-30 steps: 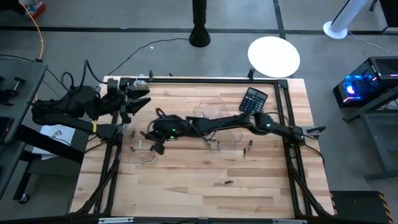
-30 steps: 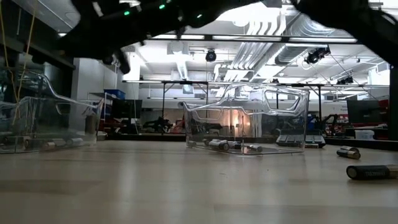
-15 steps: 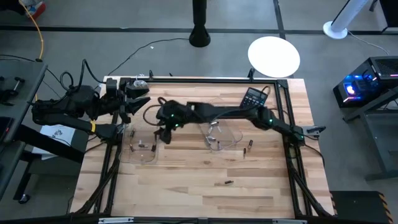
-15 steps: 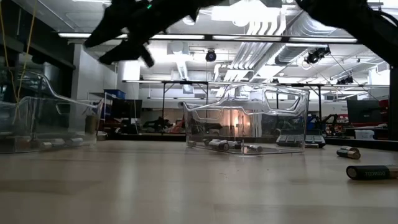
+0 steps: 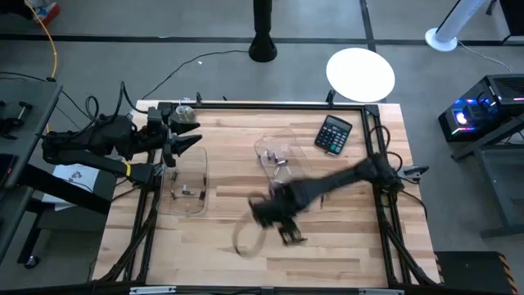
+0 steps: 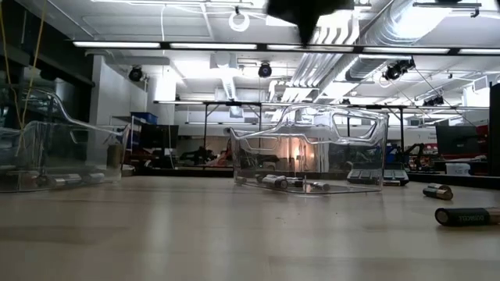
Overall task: Sort batteries
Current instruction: Put the black battery into the left transparent bin
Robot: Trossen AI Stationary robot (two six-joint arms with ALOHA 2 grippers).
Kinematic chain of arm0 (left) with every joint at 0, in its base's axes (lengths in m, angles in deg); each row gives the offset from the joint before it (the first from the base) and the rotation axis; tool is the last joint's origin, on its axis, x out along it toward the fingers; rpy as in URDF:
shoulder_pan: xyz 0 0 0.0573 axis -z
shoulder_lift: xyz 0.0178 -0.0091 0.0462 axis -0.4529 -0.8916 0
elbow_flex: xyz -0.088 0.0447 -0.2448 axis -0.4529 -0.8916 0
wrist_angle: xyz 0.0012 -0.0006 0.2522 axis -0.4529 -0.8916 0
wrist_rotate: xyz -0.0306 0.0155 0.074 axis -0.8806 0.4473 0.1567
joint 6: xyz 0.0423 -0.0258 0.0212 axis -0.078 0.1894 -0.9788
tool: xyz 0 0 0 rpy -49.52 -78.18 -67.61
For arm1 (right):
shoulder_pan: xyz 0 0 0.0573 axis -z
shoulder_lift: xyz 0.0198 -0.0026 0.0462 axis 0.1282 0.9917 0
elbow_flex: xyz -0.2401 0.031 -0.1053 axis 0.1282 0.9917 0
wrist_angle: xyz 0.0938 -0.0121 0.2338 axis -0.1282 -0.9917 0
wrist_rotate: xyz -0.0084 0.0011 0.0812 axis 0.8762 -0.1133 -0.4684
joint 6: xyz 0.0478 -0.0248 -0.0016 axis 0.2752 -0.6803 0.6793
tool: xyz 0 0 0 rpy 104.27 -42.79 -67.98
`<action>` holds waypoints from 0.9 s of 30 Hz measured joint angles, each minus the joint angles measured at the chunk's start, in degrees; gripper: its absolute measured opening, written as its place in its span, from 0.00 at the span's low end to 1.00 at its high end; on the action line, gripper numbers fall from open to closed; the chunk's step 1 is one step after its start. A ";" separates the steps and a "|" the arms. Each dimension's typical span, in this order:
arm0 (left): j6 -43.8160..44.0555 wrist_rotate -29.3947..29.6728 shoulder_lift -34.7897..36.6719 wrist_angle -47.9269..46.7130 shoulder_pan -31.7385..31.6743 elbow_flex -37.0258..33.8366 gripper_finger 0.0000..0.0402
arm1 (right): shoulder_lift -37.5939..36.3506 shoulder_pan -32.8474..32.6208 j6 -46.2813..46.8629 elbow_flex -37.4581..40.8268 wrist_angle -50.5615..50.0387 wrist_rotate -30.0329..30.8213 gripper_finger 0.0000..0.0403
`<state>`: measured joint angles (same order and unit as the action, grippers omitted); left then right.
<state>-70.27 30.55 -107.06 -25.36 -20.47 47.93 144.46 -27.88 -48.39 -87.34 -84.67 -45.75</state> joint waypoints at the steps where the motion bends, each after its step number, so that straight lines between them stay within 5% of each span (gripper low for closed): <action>1: 0.00 0.00 -0.46 -0.02 0.00 0.00 0.56 | -0.89 -2.18 1.22 3.52 1.78 -0.09 0.52; 9: 0.02 0.02 -2.64 -0.07 0.00 -0.04 0.56 | -2.25 -14.20 10.00 23.70 14.36 4.35 0.52; 22: 0.11 0.20 -5.49 -0.03 0.00 -0.04 0.56 | -2.42 -12.92 15.85 35.56 27.93 7.90 0.51; 27: 1.24 1.00 -5.37 0.38 0.01 -0.04 0.56 | -2.83 -11.39 18.12 37.17 29.26 7.51 0.31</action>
<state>-69.02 31.55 -112.43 -24.98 -20.46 47.89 141.63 -39.27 -30.28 -50.17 -55.41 -38.25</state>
